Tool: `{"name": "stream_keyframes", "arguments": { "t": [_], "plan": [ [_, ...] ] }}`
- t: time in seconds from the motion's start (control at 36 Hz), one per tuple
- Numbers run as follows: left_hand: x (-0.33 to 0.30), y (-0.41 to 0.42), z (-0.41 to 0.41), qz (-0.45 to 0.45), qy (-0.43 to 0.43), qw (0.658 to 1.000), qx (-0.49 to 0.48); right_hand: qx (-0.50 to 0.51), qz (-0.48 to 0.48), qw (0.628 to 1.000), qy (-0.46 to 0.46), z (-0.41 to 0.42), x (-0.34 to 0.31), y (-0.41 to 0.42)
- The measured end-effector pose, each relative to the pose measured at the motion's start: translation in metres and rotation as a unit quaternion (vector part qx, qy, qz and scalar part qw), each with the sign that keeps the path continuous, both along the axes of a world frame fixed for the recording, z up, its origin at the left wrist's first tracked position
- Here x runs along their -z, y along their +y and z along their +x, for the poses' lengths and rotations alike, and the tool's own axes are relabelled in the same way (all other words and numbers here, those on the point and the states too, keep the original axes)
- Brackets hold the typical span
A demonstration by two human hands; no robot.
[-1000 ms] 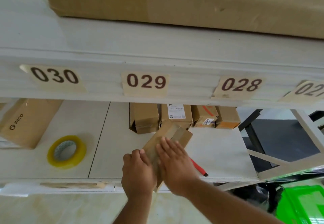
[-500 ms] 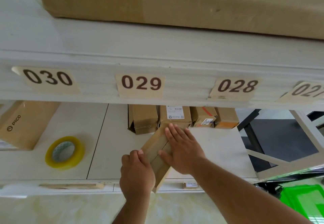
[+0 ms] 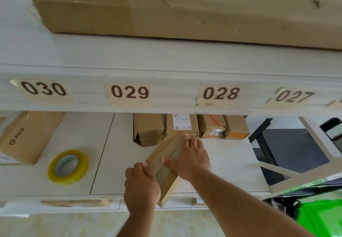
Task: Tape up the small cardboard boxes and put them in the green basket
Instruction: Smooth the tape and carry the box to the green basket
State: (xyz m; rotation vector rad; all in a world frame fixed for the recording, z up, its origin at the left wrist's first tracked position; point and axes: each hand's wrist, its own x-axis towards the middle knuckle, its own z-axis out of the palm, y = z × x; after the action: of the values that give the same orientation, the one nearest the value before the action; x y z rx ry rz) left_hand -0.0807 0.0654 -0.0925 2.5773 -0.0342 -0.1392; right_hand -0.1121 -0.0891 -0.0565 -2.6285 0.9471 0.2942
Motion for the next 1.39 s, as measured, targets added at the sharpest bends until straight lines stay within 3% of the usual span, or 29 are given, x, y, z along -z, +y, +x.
{"name": "stream_keyframes", "arguments": {
  "t": [0.17,0.31,0.5,0.78,1.33,1.39],
  "plan": [
    [-0.001,0.000,0.002,-0.011,0.013,1.000,0.006,0.118,0.105,0.987,-0.036,-0.034,-0.001,0.049],
    [-0.009,0.005,0.013,-0.050,0.075,0.995,0.036,0.257,0.356,0.894,-0.092,-0.050,0.004,0.089],
    [-0.055,0.037,-0.004,-0.106,0.053,0.983,0.141,0.269,0.422,0.840,-0.209,-0.074,-0.011,0.127],
    [-0.117,0.083,-0.088,-0.123,0.107,0.940,0.299,0.357,0.389,0.787,-0.320,-0.174,-0.053,0.165],
    [-0.138,0.017,-0.298,-0.170,0.190,0.815,0.521,0.520,0.249,0.680,-0.454,-0.418,-0.104,0.146],
    [-0.137,0.011,-0.321,-0.168,0.193,0.809,0.529,0.523,0.234,0.683,-0.454,-0.443,-0.107,0.144]
  ]
}}
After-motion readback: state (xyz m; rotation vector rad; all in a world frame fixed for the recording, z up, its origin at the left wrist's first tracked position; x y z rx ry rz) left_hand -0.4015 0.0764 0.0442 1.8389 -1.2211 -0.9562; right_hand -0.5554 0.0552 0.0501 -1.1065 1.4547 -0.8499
